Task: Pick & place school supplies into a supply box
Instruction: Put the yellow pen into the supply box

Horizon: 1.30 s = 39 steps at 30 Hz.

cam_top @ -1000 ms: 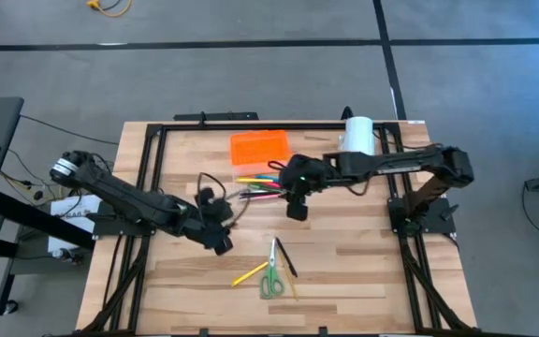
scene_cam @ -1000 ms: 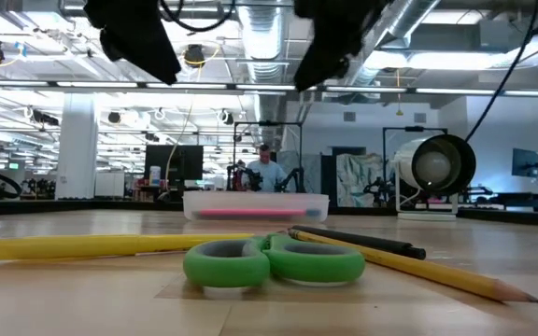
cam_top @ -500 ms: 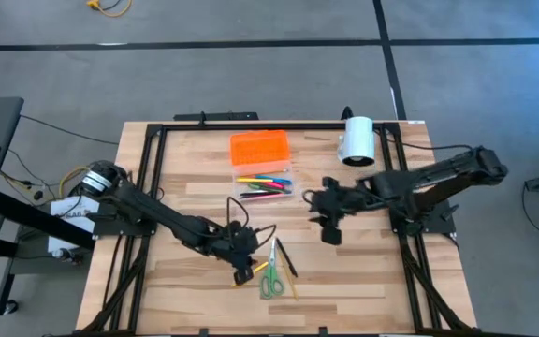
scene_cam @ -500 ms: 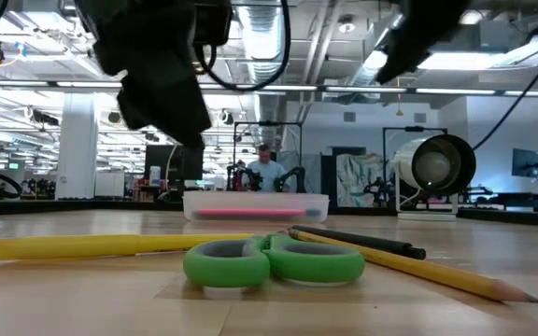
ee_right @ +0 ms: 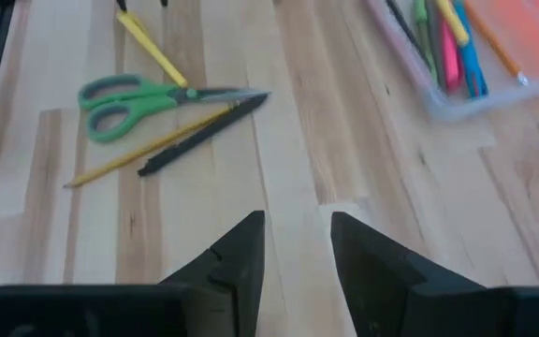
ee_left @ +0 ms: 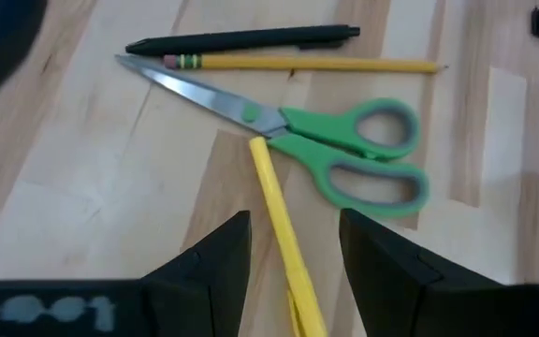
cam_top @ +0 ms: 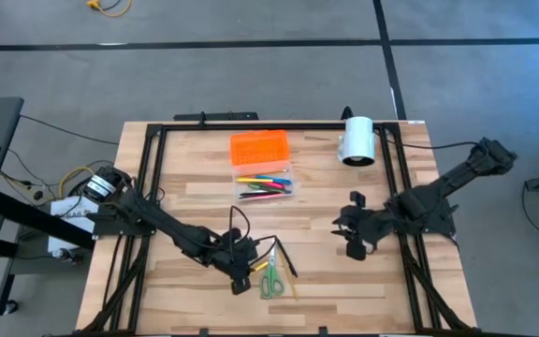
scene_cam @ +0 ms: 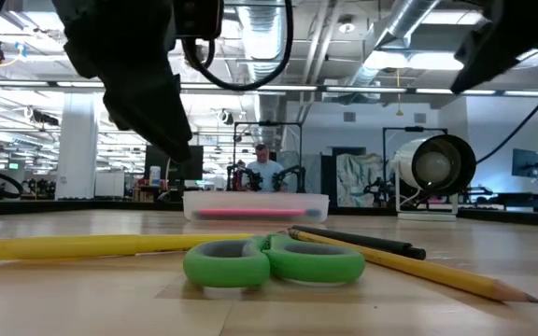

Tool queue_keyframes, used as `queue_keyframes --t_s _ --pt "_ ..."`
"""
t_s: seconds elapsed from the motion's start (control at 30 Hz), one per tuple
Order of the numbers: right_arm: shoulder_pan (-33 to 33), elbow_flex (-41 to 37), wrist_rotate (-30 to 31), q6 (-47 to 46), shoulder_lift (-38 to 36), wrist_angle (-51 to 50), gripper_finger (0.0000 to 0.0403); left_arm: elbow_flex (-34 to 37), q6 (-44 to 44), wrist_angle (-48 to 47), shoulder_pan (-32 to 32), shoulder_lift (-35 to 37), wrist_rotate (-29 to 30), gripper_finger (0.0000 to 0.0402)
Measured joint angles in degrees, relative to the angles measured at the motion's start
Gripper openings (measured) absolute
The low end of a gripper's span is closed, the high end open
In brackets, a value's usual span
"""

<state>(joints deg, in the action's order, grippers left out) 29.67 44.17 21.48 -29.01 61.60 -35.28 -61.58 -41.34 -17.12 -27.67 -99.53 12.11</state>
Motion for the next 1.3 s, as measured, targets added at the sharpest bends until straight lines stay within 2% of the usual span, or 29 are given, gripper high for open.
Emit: queue_keyframes --t_s 0.23,0.67,0.87,1.13,1.3 --pt "3.67 -1.23 4.39 -3.13 -0.20 -0.05 0.0118 0.00 2.97 1.61 -0.21 -2.80 -0.08 0.0153" --pt "4.06 -1.28 5.67 -4.03 -0.12 -0.46 0.0118 -0.03 -0.02 4.80 -0.59 -9.67 -5.42 0.0153" --pt "4.06 -1.28 5.66 -4.05 -0.12 -0.48 0.0118 -0.24 -3.89 0.97 -1.43 -9.94 -2.50 0.0153" --pt "4.06 -1.28 5.64 -4.20 -0.12 -0.46 0.0118 -0.35 -7.03 -3.58 -1.59 -9.99 -1.93 0.0150" --pt "4.06 -1.28 5.64 -4.64 -0.12 -0.46 0.0118 -0.28 -10.99 -6.01 -1.55 -10.01 -1.07 0.0117"
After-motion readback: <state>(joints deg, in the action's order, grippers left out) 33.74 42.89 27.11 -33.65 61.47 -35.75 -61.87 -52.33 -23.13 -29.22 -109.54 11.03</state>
